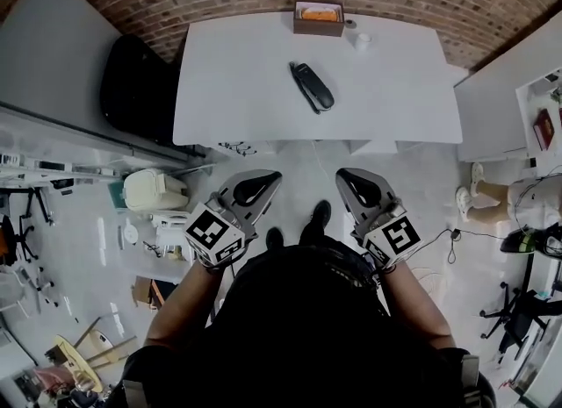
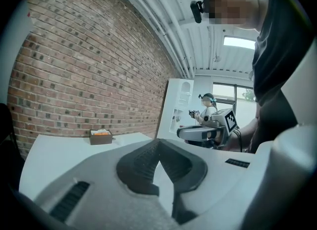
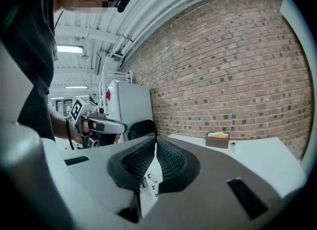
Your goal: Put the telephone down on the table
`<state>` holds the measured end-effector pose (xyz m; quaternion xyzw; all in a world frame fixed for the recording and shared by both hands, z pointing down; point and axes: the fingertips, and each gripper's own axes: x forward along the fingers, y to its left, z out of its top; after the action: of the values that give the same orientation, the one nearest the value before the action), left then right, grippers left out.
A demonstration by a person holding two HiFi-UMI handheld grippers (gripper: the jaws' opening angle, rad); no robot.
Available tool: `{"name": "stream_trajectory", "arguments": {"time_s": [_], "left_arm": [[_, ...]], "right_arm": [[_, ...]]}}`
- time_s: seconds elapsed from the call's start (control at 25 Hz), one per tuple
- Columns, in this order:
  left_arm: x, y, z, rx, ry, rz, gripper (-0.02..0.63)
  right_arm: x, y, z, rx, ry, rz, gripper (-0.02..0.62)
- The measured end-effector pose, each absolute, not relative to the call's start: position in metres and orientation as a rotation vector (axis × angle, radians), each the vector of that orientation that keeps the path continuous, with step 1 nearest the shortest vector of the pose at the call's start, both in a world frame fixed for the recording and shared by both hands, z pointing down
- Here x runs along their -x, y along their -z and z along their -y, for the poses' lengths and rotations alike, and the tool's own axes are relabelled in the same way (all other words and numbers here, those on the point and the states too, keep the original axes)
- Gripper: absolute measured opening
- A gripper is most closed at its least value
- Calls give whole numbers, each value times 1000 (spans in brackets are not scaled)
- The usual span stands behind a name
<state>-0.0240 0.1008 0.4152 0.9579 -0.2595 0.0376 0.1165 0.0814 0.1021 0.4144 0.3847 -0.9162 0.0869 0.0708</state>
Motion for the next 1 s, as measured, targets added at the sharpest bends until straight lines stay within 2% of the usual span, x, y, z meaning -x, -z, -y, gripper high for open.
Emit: {"name": "stream_trajectory", "arguments": {"time_s": [0.48, 1.0], "left_arm": [[87, -409, -182, -2838, -75, 673, 6], [108, -401, -216, -2893, -53, 591, 6]], "right_arm": [[-18, -400, -178, -1226, -223, 2736, 18], [12, -398, -217, -1272, -201, 2705, 18]]}}
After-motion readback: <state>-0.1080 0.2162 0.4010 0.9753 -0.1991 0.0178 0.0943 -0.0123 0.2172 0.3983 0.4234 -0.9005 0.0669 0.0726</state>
